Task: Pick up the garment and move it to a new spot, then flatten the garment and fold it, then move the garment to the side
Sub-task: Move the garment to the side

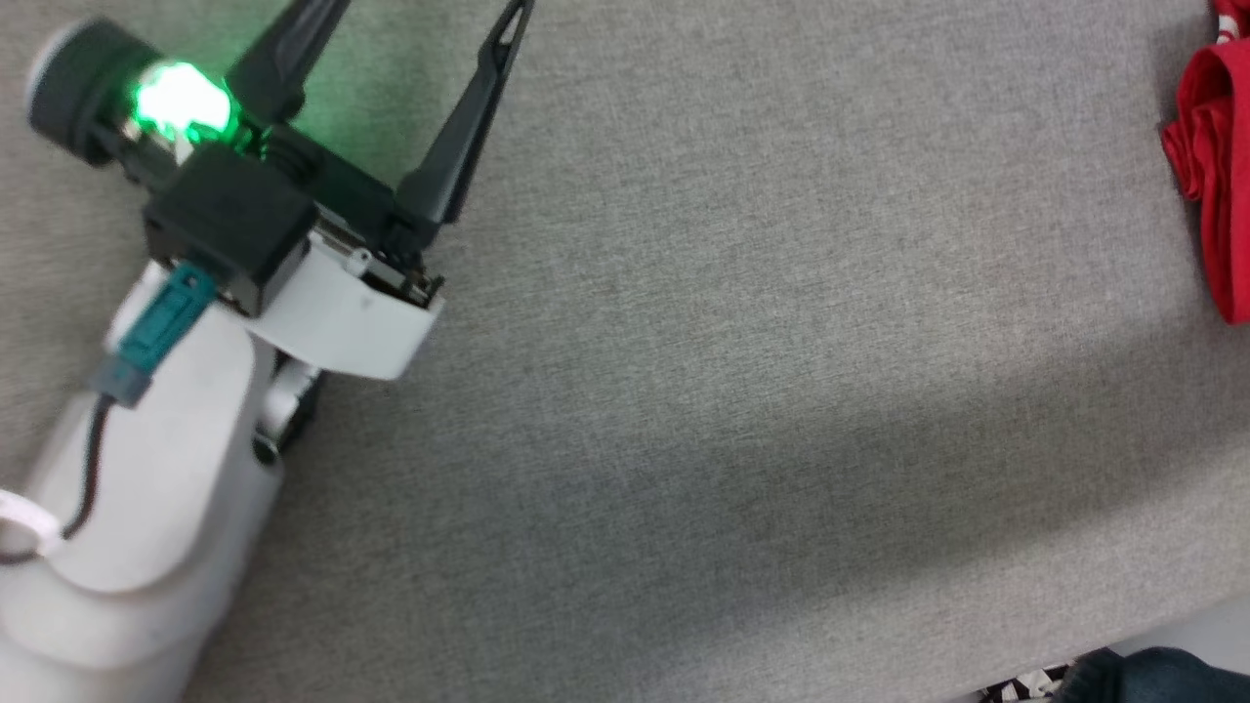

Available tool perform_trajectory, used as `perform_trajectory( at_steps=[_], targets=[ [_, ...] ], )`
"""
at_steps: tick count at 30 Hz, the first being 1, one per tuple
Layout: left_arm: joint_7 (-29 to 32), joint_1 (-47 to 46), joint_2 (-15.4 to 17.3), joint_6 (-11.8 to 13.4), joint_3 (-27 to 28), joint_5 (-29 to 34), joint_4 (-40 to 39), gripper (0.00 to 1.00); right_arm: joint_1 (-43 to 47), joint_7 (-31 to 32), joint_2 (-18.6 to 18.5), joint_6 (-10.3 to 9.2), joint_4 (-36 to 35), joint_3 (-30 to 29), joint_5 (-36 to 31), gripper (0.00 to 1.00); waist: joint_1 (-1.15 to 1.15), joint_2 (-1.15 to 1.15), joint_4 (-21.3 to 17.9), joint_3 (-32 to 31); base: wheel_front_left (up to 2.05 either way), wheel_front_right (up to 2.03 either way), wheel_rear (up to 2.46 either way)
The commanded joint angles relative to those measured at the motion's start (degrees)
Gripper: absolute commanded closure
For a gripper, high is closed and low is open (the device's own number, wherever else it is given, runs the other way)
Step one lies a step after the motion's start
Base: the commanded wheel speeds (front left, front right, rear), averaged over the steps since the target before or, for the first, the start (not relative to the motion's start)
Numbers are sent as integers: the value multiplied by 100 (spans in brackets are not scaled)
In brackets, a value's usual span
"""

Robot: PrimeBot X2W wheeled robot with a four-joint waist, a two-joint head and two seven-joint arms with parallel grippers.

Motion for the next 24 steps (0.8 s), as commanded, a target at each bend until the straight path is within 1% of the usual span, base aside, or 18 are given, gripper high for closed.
perform_trajectory(
  at_steps=[1,4,6,8,12,16,21,24],
  targets=[
    [8,334,-85,13,15,-32,100,0,97,-62,7,-12,-58,123,-43,0,0,0,163,-197,0,0,0],
    [8,659,-309,26,227,-29,113,0,239,-248,-24,-12,-276,370,-63,0,0,0,350,-482,0,0,0],
    [8,949,-479,38,411,-32,111,0,380,-342,74,-11,-539,516,64,0,0,0,489,-696,0,0,0],
    [8,1310,-654,37,632,-32,102,0,573,-417,154,-12,-885,668,233,0,0,0,623,-926,0,0,0],
    [7,2084,-981,34,1137,-10,88,0,1009,-507,284,-11,-1680,1159,424,0,0,0,855,-1345,0,0,0],
    [6,2713,-1356,18,1551,35,117,0,1470,-530,460,-12,-2206,1602,596,0,0,0,1112,-1715,0,0,0],
    [5,3274,-1811,7,1895,99,224,0,1976,-583,649,-11,-2516,2022,675,0,0,0,1495,-2186,0,0,0],
    [5,3508,-1938,4,2009,53,319,0,2226,-627,732,-12,-2629,2061,683,0,0,0,1717,-2467,0,0,0]
  ],
)
